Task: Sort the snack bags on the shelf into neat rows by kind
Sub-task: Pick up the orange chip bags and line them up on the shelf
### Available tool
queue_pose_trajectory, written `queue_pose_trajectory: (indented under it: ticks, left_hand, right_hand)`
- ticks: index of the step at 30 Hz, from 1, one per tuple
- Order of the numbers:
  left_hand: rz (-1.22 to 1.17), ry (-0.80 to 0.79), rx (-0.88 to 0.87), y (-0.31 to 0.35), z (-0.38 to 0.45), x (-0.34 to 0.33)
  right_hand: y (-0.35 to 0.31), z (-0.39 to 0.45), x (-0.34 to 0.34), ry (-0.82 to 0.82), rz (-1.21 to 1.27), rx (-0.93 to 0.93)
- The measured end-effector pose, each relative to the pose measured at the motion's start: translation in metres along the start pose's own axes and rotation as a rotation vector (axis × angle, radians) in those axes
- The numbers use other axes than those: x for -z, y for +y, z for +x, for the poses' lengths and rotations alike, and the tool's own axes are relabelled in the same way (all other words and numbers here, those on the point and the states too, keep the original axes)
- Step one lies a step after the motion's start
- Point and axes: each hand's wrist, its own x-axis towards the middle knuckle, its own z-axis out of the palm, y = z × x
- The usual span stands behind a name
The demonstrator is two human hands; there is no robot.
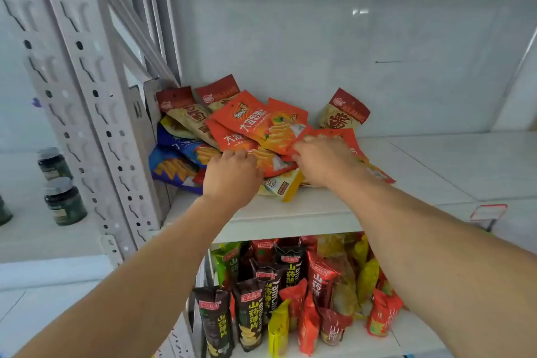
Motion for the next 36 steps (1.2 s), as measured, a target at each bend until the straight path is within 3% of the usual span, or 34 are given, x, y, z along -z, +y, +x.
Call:
queue_pose_trajectory:
  ticks: [6, 9, 17, 21, 23, 29, 33, 36]
  left_hand:
    - [-0.347, -0.229, 0.439, 0.007, 0.062, -0.040]
    - [-0.337, -0.269, 0.564, 0.005, 0.083, -0.053]
    - [-0.181, -0.340, 0.634, 0.000, 0.093, -0.069]
    - [-0.024, -0.294, 0.640, -0.004, 0.086, -0.075]
    - [-0.053, -0.252, 0.621, -0.006, 0.088, -0.076]
    - [-0.465, -0.064, 0.620, -0.001, 0.099, -0.075]
    - [-1.163, 0.128, 0.792, -0.004, 0.102, -0.075]
    - [-1.613, 0.116, 0.999, -0.004, 0.099, -0.073]
  right_hand:
    - [0.022, 0.068, -0.040, 0.014, 0.159, 0.018]
    - [0.034, 0.108, -0.056, 0.061, 0.296, -0.016]
    - [0.048, 0.169, -0.091, -0.269, 0.642, -0.211]
    - [0.053, 0.176, -0.103, -0.215, 0.693, -0.294]
    - [0.052, 0.178, -0.106, -0.199, 0.758, -0.332]
    - [0.045, 0.176, -0.119, -0.130, 1.211, -0.417]
    - [0.040, 0.171, -0.130, -0.014, 1.443, -0.537]
    - [0.037, 0.168, -0.131, 0.015, 1.495, -0.577]
